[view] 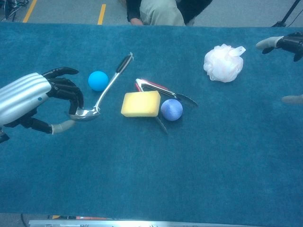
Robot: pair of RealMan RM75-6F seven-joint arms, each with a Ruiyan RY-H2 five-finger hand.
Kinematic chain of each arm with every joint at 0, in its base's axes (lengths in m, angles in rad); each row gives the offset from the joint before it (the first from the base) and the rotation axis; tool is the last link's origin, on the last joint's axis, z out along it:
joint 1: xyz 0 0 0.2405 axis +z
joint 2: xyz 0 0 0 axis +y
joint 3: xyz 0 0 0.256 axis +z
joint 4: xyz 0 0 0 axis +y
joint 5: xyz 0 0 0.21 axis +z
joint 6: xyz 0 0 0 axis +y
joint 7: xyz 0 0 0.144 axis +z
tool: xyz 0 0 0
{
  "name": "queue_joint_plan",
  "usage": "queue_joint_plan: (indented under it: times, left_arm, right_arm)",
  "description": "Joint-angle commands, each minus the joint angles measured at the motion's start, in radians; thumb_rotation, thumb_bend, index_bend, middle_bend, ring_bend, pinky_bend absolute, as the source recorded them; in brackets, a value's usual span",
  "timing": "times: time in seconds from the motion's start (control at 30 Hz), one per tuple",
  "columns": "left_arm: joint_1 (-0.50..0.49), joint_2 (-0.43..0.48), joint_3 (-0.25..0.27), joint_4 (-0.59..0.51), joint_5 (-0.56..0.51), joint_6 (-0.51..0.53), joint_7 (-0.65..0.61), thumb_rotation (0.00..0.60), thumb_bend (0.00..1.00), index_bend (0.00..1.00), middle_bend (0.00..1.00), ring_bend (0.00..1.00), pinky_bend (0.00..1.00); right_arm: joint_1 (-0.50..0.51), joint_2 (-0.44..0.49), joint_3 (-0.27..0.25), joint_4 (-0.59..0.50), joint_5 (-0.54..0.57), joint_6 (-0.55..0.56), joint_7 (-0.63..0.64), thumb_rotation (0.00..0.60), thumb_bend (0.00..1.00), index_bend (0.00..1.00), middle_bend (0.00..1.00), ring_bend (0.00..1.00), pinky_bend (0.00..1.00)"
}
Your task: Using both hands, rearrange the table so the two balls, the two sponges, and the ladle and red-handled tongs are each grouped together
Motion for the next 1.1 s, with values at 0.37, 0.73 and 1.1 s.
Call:
queue_joint_plan:
  times: [0.37,0.73,1.1]
  left_arm:
    - [0.058,0.022,0.04,0.036,0.012,0.037,-0.007,0.6,0.4,0.71,0.44,0.34,0.1]
    - [0.137,0.041,0.053,0.07,-0.017,0.103,-0.028,0.6,0.4,0.71,0.44,0.34,0.1]
    - [0.185,0.051,0.052,0.097,-0.044,0.113,-0.024,0.6,0.4,0.71,0.44,0.34,0.1]
  right_arm:
    - [0.007,-0.007,0.002,-0.003,0.005,-0.01,-0.012,0.6,0.03,0.16,0.26,0.2,0.39]
    - [0.014,-0.013,0.003,-0.01,0.006,-0.021,-0.024,0.6,0.03,0.16,0.26,0.2,0.39]
    - [0.022,-0.021,0.004,-0.009,0.011,-0.033,-0.028,0.6,0.03,0.16,0.26,0.2,0.39]
